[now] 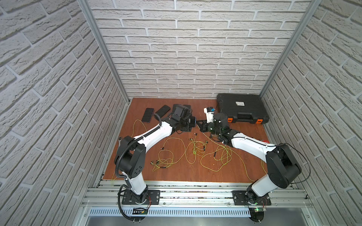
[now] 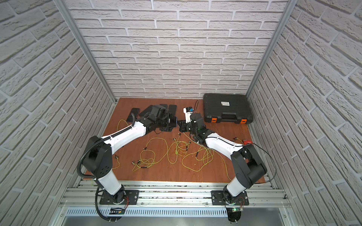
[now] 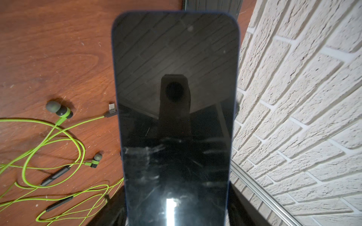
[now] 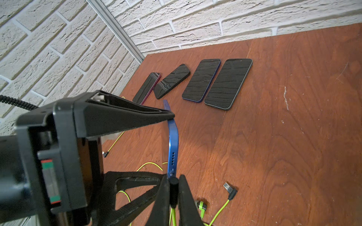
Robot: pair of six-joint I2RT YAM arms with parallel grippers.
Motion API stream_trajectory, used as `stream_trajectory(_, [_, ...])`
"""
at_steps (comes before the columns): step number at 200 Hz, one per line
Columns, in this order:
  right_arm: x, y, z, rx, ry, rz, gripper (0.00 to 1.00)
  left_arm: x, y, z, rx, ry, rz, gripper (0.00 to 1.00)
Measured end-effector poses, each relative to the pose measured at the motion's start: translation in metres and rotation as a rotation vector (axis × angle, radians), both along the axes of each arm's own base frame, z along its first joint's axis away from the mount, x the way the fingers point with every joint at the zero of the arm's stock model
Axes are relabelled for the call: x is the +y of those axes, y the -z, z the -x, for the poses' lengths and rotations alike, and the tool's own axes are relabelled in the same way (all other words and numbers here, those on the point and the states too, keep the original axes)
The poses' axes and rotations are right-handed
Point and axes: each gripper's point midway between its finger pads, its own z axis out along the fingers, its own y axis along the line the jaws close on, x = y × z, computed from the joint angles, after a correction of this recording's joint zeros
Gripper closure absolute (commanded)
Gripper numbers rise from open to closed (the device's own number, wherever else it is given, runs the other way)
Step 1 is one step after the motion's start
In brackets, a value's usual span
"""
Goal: Plug wired earphones into phones
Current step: Insert the wired earphone into the phone.
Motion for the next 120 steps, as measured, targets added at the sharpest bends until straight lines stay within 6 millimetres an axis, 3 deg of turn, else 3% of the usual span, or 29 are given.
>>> stream_trajectory(59, [0.003,-0.006,-0.004,0.021,-0.014,0.003,0.92,-0.002,-0.003,-0.006,-0.020,-0.008,0.007,1.00])
stream_trajectory(93, [0.003,-0.003,-0.001,0.052,-0.020,0.023,0.82,-0.006,-0.002,-0.001,-0.003,0.018,0.017,1.00])
stream_trajectory(120, [-0.002,0.006,0.006,0.106,-0.022,0.057,0.64,-0.021,-0.004,0.011,0.013,0.077,0.043,1.00])
